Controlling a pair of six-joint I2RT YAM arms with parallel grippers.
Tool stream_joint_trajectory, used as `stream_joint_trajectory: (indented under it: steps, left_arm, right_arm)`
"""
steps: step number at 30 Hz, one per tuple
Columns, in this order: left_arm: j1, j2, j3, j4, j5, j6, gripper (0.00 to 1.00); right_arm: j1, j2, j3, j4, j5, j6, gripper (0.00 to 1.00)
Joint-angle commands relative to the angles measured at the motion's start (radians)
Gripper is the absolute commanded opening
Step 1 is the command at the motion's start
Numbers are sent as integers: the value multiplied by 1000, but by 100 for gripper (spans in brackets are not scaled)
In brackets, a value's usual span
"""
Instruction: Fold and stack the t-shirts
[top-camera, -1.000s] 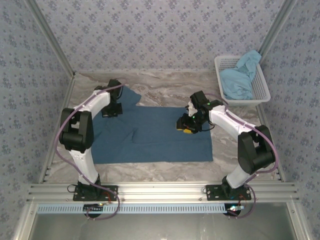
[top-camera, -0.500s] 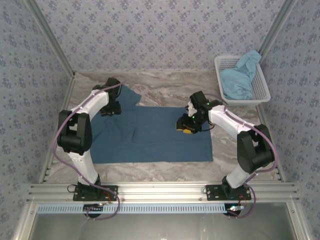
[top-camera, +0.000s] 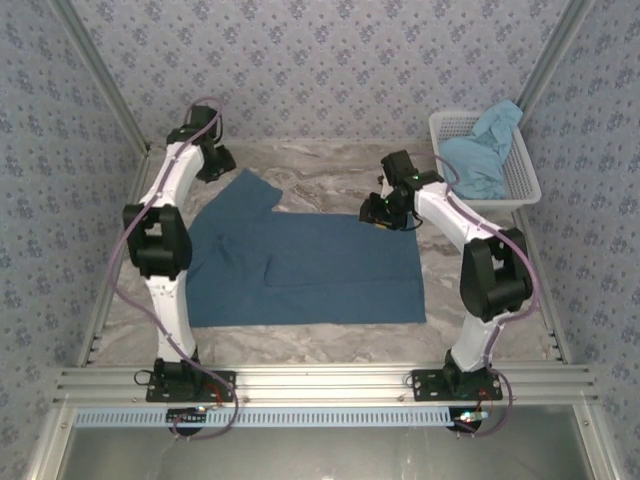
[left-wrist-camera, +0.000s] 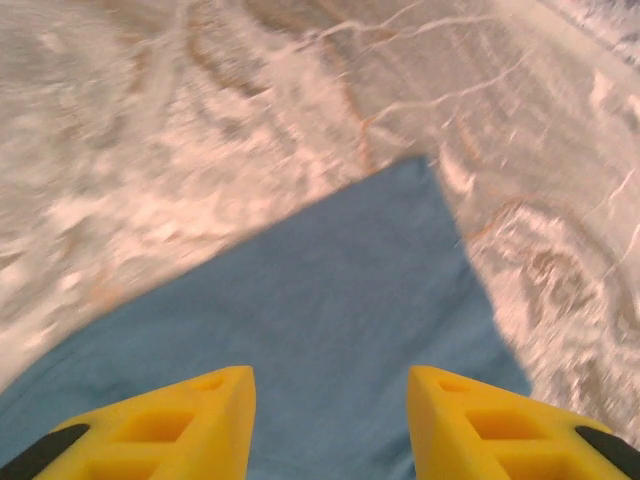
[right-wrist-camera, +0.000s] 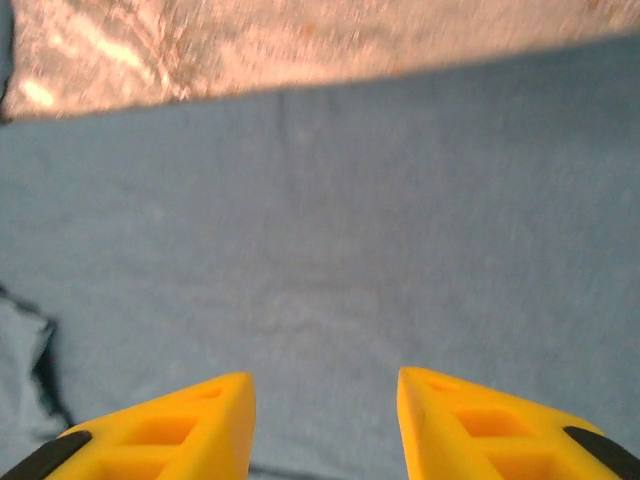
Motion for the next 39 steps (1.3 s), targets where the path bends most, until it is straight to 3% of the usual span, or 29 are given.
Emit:
stream_joint_trajectory:
  steps: [1,13,23,34,39]
  left_arm:
    - [-8,123,121,20,39,-60,42]
    - [-16,505,569,33,11,-90,50]
    - [-54,591,615,-16,-27,-78,50]
    - [-95,617,623,-294,-107,-62,36]
    - [-74,615,624,-329,-76,-82,19]
  right_arm:
    - [-26,61,71,23,66,-52,45]
    - [-78,140,145,51,22,-50,46]
    - [-114,124,112,48,-2,-54,45]
    - [-141,136,111,69,-38,-44,45]
    - [-141,140,110,79,-37,-44,45]
